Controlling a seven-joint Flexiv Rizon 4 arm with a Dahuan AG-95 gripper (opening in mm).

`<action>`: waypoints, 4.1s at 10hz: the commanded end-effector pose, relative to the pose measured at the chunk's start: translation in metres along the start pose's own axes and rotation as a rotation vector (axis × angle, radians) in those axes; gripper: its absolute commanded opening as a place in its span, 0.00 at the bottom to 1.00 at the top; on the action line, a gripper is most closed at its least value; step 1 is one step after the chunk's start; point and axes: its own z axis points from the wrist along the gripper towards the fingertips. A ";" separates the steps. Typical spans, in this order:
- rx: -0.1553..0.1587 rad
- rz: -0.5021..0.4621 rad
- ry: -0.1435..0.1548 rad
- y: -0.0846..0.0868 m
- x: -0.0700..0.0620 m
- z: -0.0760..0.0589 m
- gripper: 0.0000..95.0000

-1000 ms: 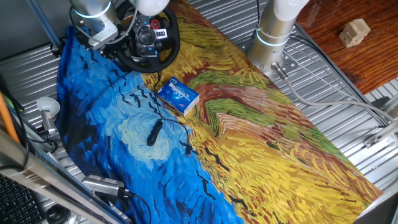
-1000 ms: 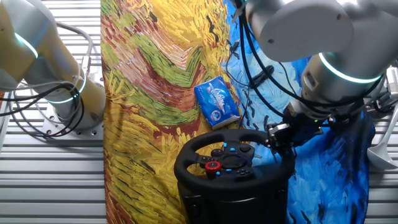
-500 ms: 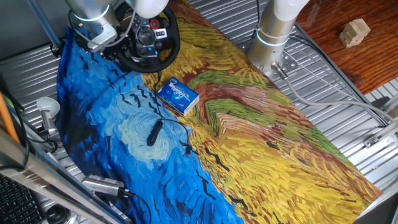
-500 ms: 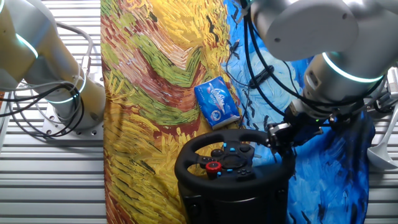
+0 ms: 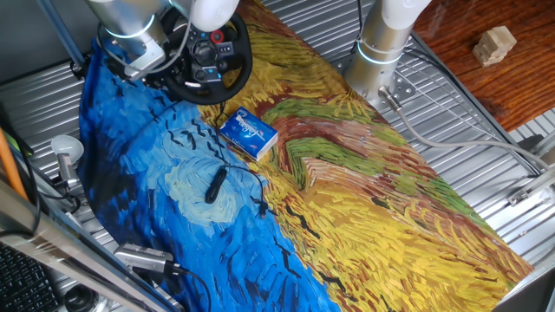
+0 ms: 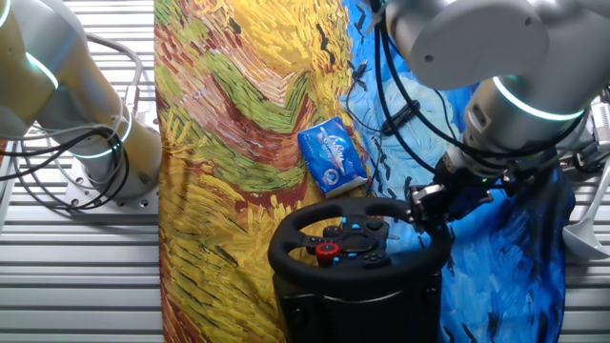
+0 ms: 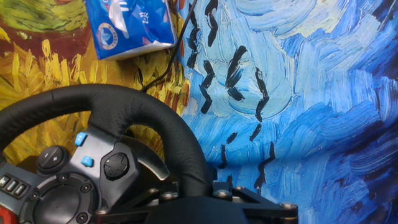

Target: Rotate the steering wheel 90 degrees counterclockwise

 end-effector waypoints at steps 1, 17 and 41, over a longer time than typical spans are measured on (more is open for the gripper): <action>0.000 -0.005 -0.001 -0.002 -0.001 0.002 0.00; -0.076 -0.121 -0.053 0.001 0.009 -0.002 0.00; -0.113 -0.301 -0.286 -0.003 -0.013 0.008 0.00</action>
